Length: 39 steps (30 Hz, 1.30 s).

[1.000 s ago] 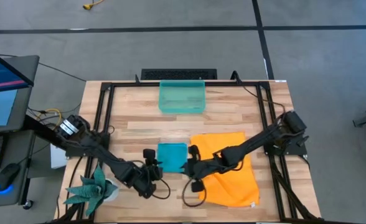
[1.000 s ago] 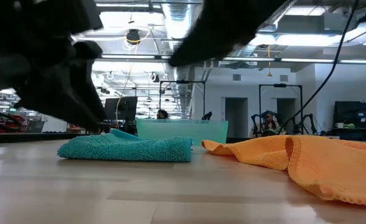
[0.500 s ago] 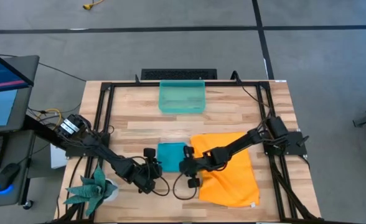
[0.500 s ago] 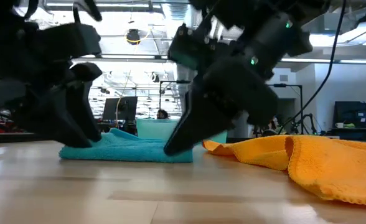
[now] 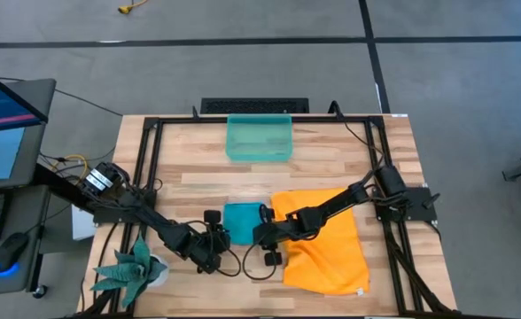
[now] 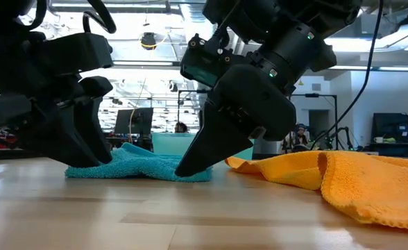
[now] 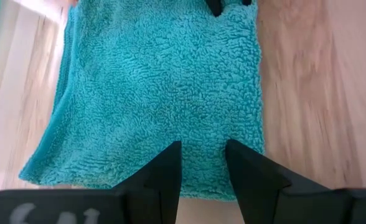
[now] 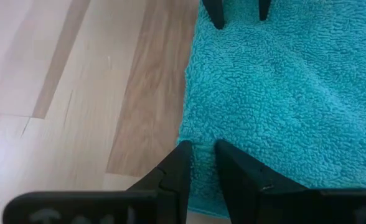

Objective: Roll microfiber towels into tight, uniform cylinder then place into a basket
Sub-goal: Roll the blue microfiber cloth

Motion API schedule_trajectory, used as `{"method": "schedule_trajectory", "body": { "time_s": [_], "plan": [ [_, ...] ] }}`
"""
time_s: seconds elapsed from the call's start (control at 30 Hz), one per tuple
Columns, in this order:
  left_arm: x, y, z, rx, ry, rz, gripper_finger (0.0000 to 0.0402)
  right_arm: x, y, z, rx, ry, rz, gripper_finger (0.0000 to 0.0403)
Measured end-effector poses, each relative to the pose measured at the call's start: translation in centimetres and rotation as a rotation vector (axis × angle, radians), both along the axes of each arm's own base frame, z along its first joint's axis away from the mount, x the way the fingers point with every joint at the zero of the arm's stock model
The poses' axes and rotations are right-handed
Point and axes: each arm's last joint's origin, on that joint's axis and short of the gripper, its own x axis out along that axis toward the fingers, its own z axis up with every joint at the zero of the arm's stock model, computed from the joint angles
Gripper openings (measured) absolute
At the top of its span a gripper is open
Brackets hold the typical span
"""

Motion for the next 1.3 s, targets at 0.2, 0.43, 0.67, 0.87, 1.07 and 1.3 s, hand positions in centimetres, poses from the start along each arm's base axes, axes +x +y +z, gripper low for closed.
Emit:
{"method": "schedule_trajectory", "body": {
  "time_s": [0.2,0.43,0.67,0.87,1.07,1.3],
  "plan": [
    [0.0,0.0,0.0,-0.001,0.001,-0.001,0.0122,-0.1,0.0,0.0,-0.004,0.002,0.005,0.0102],
    [0.0,0.0,0.0,-0.002,0.001,-0.001,0.0122,0.2,0.2,0.7,-0.009,0.015,0.010,0.0102],
    [0.4,-0.3,0.4,-0.017,-0.004,-0.007,0.0122,0.5,0.6,1.7,-0.034,0.095,0.017,0.0102],
    [1.0,-0.8,1.4,-0.011,0.011,-0.029,0.0122,1.2,1.4,3.0,-0.031,0.085,0.031,0.0102],
    [1.3,-1.9,2.9,0.036,0.016,-0.036,0.0122,1.2,2.3,4.4,-0.058,0.154,0.050,0.0102],
    [0.3,-4.4,5.3,0.155,-0.016,-0.047,0.0122,0.0,4.4,6.2,-0.234,0.234,0.034,0.0102]
  ]
}}
